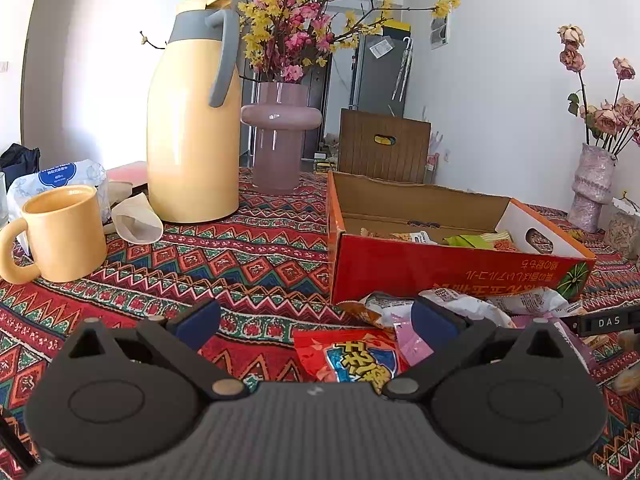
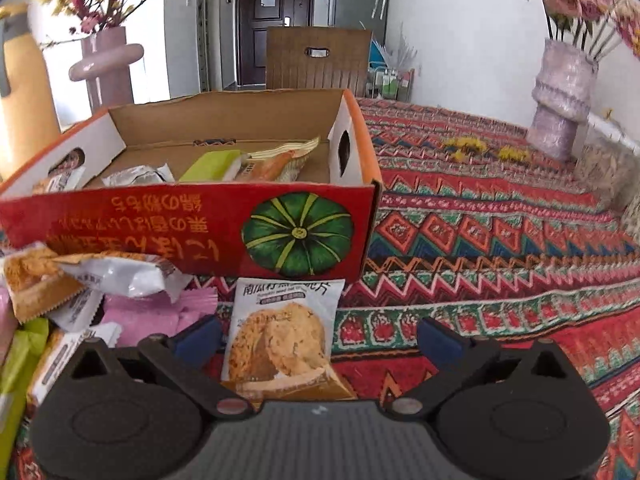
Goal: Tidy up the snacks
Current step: 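Grasp the beige cookie pack with the right gripper and lift it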
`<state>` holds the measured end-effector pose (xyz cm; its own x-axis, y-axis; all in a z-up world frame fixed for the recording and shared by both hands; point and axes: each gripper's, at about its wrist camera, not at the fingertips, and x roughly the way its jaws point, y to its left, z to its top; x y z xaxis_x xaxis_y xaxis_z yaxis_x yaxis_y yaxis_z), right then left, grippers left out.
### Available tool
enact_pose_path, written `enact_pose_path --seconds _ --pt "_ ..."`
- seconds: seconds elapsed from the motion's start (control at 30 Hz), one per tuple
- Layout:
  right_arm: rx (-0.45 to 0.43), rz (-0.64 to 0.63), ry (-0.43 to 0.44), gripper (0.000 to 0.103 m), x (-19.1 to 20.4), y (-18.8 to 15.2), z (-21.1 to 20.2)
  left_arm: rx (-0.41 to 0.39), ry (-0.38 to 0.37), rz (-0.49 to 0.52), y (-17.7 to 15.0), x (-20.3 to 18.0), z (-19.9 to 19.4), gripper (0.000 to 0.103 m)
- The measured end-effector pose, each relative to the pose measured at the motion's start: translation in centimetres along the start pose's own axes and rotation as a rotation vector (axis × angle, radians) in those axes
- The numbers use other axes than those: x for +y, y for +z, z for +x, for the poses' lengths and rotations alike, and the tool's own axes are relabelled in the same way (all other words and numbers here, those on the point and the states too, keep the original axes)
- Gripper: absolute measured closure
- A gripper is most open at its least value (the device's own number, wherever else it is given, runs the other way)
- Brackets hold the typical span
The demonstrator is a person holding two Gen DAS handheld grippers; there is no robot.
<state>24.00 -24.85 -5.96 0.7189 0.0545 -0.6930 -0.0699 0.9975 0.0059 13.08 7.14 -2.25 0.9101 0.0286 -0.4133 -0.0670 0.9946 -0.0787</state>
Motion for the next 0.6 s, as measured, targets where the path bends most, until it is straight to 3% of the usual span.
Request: enact_pose_path --seconds 0.47,0.57,0.6 --pt "-0.016 0.008 0.015 0.001 -0.12 -0.09 0.17 0.006 -0.002 -0.022 0.04 0.4 0.11 0.0" --pt "-0.039 -0.003 0.032 0.023 -0.06 -0.19 -0.41 0.006 -0.003 -0.024 0.03 0.43 0.07 0.0" --pt "-0.046 -0.008 0.04 0.037 0.04 -0.2 -0.62 0.006 -0.003 -0.023 0.01 0.4 0.07 0.0"
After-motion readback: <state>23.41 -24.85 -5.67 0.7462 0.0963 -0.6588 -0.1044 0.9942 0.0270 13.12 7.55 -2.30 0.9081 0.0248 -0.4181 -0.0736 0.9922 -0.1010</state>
